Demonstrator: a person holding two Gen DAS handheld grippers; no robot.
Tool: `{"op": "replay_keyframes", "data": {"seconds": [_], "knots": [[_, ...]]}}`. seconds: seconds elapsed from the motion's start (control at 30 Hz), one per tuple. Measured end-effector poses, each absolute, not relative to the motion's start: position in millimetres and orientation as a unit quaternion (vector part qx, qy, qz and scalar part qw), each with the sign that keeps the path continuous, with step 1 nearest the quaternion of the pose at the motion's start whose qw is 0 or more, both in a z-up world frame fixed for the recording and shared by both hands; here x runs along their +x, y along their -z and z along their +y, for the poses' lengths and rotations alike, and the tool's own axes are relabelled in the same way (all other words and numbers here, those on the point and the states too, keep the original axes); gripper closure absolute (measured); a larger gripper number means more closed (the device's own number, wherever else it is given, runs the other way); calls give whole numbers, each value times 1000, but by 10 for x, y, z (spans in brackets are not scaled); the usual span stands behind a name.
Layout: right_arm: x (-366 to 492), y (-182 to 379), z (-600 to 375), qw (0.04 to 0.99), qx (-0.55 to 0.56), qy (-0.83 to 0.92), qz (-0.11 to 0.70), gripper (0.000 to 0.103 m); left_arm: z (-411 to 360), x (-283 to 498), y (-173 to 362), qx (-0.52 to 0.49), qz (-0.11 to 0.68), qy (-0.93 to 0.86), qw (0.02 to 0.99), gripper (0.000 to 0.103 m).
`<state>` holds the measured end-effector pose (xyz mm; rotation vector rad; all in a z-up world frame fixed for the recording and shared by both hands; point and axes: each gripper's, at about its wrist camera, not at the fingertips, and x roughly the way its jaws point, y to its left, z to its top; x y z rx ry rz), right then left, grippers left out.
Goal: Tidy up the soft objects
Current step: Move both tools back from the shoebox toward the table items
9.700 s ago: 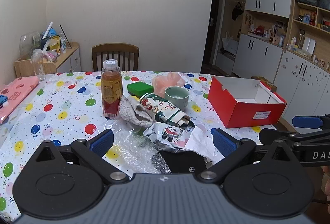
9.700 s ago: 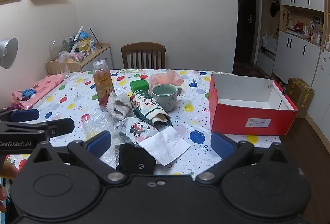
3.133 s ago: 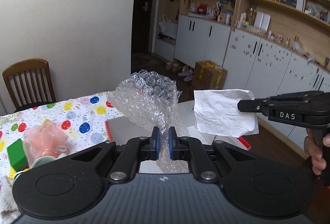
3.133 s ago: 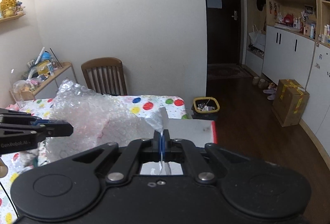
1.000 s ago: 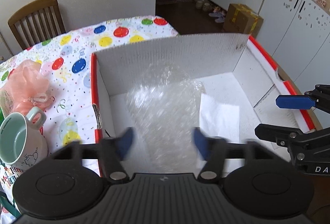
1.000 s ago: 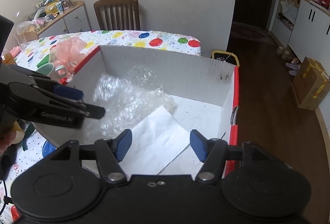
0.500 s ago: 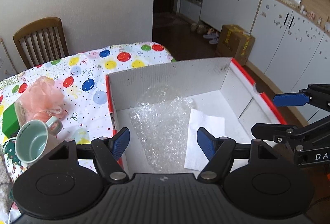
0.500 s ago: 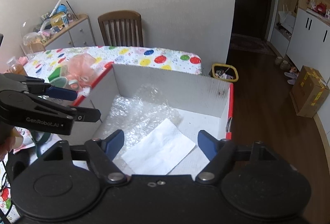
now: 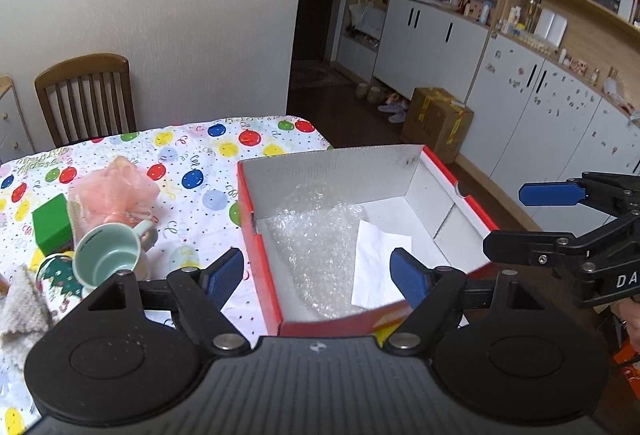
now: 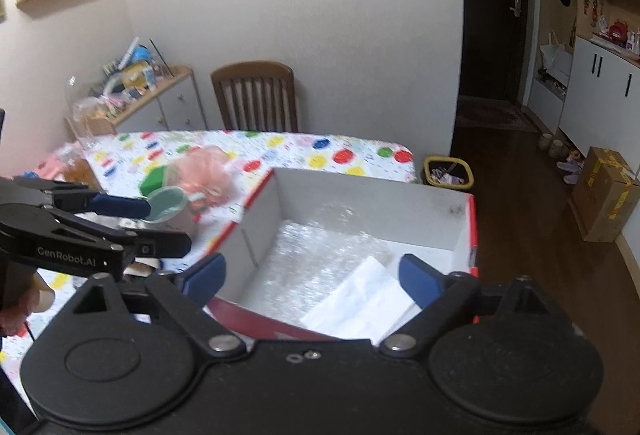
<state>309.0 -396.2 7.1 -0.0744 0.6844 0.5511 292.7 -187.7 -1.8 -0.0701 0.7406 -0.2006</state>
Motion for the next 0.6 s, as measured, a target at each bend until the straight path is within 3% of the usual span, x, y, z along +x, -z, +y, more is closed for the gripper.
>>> {"op": "replay_keyframes", "data": {"seconds": [0.33, 0.5, 0.6], "knots": [[2670, -206, -3648, 910, -8, -278, 307, 1, -1452, 2413, -131, -40, 335, 101, 936, 18], [2444, -185, -3414, 907, -2, -285, 310, 1, -1213, 2160, -178, -43, 323, 106, 940, 5], [2314, -159, -3265, 905, -2, -286, 314, 1, -1049, 1985, -195, -50, 311, 115, 942, 4]]}}
